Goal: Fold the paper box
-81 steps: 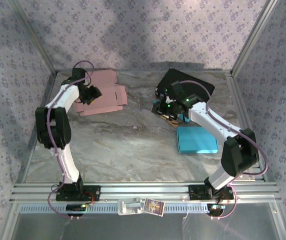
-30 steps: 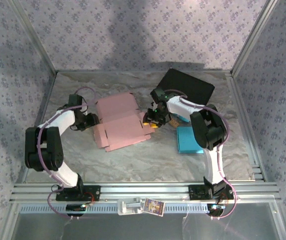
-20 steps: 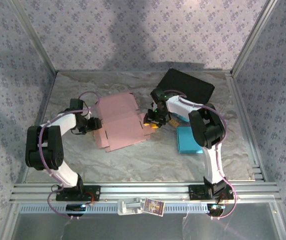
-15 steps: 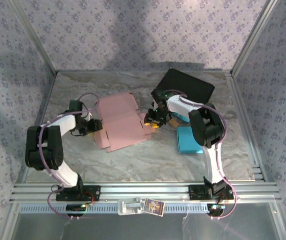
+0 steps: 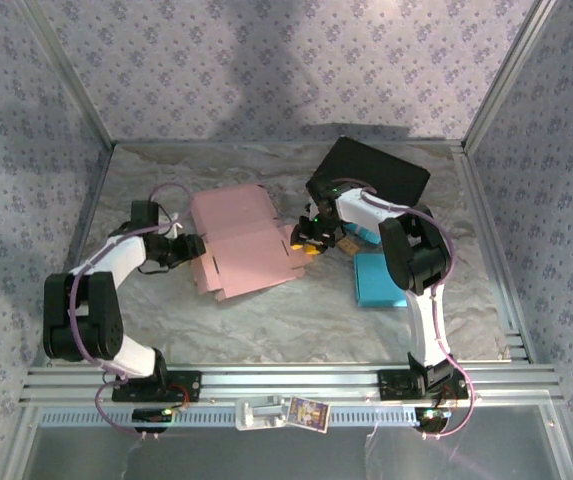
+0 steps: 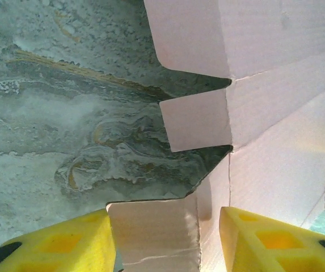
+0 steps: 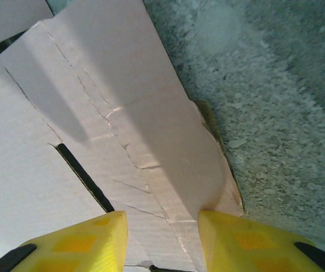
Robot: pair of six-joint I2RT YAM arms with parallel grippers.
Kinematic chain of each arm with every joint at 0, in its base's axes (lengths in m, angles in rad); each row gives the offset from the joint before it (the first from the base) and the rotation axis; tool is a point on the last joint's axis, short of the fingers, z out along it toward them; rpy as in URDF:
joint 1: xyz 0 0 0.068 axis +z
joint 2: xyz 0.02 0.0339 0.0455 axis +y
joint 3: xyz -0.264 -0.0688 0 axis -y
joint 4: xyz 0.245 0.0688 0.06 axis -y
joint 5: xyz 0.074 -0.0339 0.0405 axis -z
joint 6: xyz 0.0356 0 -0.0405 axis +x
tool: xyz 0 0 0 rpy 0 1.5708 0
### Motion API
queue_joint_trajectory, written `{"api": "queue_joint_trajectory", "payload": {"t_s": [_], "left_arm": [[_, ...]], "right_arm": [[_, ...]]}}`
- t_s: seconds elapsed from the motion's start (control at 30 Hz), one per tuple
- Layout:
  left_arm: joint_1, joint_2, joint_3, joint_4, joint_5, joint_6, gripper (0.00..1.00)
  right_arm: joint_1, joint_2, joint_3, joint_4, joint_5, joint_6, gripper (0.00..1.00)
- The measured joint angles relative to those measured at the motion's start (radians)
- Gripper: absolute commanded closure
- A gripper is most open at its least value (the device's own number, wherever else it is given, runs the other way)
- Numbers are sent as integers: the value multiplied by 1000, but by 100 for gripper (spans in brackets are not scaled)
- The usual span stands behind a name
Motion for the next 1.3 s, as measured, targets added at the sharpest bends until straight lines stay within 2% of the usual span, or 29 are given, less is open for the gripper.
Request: {"api": "queue_joint_trajectory", "payload": {"t_s": [0.37, 0.8, 1.17, 1.3], "left_arm": [[11, -119, -43, -16, 25, -47, 55], [28, -123, -55, 31, 73, -111, 78], [35, -133, -56, 36, 75, -141, 79], [39, -138, -60, 50, 83, -163, 75]], "right_arm": [[-10, 0, 1, -5, -3, -3, 60], [-14, 5, 8, -13, -2, -3, 60], [-20, 5, 10, -16, -2, -6, 60], [-21, 5, 11, -18, -2, -10, 60]]}}
